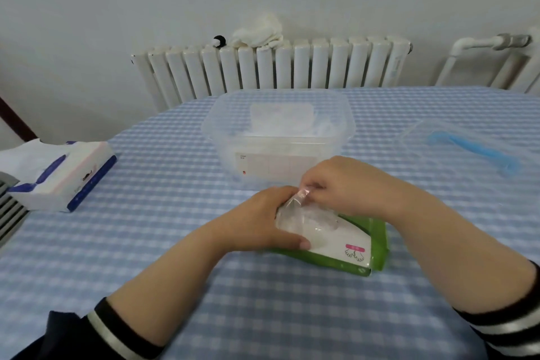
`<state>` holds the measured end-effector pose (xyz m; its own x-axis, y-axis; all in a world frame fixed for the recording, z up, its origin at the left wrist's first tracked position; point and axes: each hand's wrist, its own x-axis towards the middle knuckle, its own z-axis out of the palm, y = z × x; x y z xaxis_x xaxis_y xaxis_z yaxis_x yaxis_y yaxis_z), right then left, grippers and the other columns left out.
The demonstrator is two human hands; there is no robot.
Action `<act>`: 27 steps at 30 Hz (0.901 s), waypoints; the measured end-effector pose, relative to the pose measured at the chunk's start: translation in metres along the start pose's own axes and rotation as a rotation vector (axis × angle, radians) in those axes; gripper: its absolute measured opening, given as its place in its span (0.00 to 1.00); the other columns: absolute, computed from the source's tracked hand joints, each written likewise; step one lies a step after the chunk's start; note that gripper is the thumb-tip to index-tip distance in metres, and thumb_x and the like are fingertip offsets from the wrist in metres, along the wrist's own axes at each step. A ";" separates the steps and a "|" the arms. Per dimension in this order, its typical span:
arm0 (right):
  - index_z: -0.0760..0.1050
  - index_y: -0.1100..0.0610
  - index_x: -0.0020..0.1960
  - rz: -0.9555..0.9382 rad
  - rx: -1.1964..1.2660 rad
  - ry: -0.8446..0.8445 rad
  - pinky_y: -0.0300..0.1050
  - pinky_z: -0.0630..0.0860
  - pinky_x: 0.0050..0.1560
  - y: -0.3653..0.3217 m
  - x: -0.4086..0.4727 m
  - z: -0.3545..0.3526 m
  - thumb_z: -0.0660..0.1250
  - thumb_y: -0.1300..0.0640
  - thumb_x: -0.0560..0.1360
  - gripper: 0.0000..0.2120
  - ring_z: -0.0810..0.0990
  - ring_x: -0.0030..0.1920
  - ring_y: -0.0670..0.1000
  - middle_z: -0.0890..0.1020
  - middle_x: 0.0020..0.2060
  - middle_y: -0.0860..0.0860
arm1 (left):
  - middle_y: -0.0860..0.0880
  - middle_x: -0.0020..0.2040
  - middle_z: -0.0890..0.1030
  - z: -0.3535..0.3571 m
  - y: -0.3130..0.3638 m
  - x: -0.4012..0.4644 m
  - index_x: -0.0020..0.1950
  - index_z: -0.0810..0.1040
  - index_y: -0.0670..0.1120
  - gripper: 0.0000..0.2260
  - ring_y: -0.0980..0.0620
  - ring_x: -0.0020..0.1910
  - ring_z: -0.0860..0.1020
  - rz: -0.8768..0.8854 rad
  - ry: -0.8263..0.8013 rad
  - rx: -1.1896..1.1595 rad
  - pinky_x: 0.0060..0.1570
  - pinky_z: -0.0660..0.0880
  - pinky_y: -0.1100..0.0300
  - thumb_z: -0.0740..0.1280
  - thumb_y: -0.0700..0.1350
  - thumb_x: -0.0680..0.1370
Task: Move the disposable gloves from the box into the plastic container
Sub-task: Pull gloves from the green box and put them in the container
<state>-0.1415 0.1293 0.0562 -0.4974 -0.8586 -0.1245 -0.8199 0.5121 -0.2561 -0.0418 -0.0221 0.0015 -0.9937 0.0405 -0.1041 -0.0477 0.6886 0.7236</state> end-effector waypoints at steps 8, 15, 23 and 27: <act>0.81 0.57 0.44 -0.039 0.163 0.107 0.53 0.77 0.48 0.010 0.002 0.002 0.60 0.53 0.80 0.13 0.80 0.42 0.48 0.83 0.39 0.48 | 0.54 0.55 0.79 0.000 0.005 -0.001 0.61 0.73 0.55 0.25 0.56 0.52 0.77 -0.007 -0.007 -0.018 0.53 0.76 0.60 0.79 0.48 0.68; 0.83 0.55 0.47 -0.065 0.289 0.214 0.49 0.78 0.49 0.005 -0.004 -0.003 0.63 0.51 0.79 0.12 0.82 0.42 0.45 0.85 0.39 0.47 | 0.62 0.50 0.78 -0.002 0.003 0.000 0.53 0.71 0.64 0.24 0.71 0.50 0.75 -0.012 0.002 -0.060 0.47 0.72 0.75 0.81 0.48 0.66; 0.81 0.55 0.43 -0.074 0.607 0.504 0.34 0.78 0.38 0.003 -0.023 -0.041 0.64 0.55 0.79 0.10 0.83 0.35 0.42 0.85 0.35 0.44 | 0.62 0.51 0.76 -0.003 0.002 0.003 0.52 0.73 0.61 0.20 0.63 0.50 0.76 -0.022 -0.047 0.055 0.46 0.71 0.73 0.79 0.52 0.67; 0.81 0.57 0.44 -0.043 0.893 0.720 0.41 0.81 0.35 0.010 -0.033 -0.058 0.62 0.55 0.80 0.12 0.85 0.34 0.49 0.86 0.36 0.49 | 0.64 0.62 0.74 -0.006 0.000 0.002 0.66 0.73 0.60 0.28 0.64 0.60 0.73 -0.071 -0.074 0.071 0.63 0.71 0.63 0.77 0.56 0.68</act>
<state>-0.1504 0.1641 0.1134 -0.7567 -0.5140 0.4040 -0.4891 0.0350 -0.8715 -0.0445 -0.0262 0.0055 -0.9777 0.0413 -0.2057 -0.1082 0.7408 0.6630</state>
